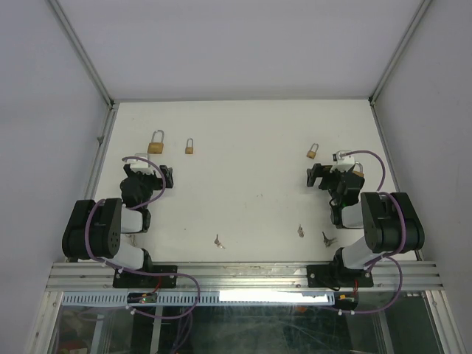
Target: Unlock with the key
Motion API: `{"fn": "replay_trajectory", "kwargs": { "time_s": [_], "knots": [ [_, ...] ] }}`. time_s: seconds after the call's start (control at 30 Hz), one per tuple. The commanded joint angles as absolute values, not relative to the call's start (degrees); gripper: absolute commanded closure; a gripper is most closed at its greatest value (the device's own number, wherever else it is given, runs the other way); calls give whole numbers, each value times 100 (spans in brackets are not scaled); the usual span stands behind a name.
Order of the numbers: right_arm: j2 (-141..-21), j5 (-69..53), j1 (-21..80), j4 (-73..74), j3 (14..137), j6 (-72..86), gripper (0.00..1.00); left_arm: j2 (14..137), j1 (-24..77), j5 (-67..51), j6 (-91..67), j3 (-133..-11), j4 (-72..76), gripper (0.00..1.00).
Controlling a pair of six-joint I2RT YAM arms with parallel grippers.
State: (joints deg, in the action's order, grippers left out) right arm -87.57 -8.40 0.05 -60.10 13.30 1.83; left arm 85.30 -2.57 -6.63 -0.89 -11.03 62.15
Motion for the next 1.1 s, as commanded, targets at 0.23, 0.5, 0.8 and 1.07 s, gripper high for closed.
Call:
{"fn": "replay_trajectory", "kwargs": {
  "time_s": [0.23, 0.5, 0.8, 1.07],
  "knots": [
    [-8657, -859, 46, -6260, 1486, 83, 1, 8503, -221, -810, -30, -1233, 6581, 1],
    [-7362, -42, -331, -4058, 2311, 946, 1, 7903, -288, -373, -96, -3443, 2803, 1],
    [-6386, -647, -591, -1431, 3890, 1834, 1, 9691, -316, -380, 81, -7169, -1744, 1],
    [-6706, -1338, -361, -365, 4612, 1982, 1, 11585, -396, -301, 469, -9443, -3135, 1]
  ]
}}
